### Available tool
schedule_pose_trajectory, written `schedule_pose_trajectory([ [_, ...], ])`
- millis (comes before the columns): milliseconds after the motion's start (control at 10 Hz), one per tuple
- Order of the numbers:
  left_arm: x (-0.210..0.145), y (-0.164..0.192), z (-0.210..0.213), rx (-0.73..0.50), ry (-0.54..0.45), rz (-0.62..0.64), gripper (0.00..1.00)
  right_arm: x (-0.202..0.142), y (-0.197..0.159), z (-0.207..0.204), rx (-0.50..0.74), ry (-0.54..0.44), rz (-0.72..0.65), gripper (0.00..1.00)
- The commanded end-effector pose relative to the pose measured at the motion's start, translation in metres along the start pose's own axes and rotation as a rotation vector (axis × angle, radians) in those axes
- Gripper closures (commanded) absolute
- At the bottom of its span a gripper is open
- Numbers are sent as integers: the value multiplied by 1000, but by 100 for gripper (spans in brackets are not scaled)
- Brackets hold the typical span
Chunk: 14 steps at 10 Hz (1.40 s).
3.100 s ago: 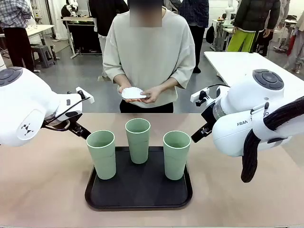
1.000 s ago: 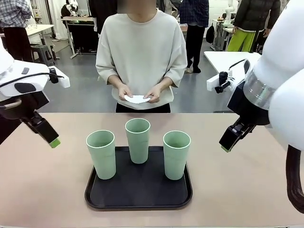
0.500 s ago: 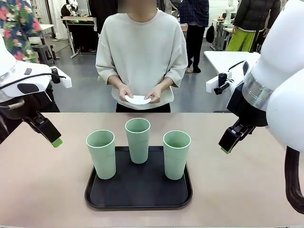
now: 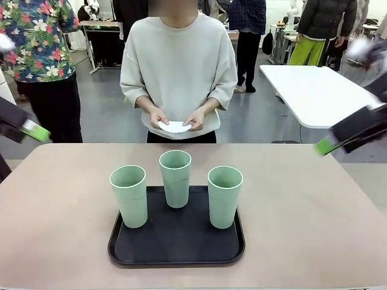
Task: Place coasters on the table and set cups on them.
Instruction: Pick up one Reusable plastic cup and place it on a coaster set by the human.
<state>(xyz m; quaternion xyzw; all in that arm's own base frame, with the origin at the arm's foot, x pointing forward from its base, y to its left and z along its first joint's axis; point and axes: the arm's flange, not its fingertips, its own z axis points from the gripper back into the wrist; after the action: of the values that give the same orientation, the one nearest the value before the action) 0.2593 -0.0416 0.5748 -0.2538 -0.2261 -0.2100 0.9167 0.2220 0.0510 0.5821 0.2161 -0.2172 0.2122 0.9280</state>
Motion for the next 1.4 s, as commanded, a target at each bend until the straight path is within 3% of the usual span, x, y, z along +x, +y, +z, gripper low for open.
schedule_pose_trajectory([
  [0, -30, 38, 23, -280, -176, 249, 0, -57, -36, 6, 353, -277, -345, 0],
  [200, -68, 82, 46, -313, -206, 409, 0, -99, -90, 15, 460, -204, -549, 0],
  [600, -105, 179, 58, -350, -172, 615, 0, -129, -181, 24, 540, -159, -696, 0],
  [800, -107, 202, 61, -351, -148, 643, 0, -139, -204, 29, 565, -141, -723, 0],
  [1300, -118, 221, 68, -344, -165, 696, 0, -164, -236, 41, 583, -133, -774, 0],
])
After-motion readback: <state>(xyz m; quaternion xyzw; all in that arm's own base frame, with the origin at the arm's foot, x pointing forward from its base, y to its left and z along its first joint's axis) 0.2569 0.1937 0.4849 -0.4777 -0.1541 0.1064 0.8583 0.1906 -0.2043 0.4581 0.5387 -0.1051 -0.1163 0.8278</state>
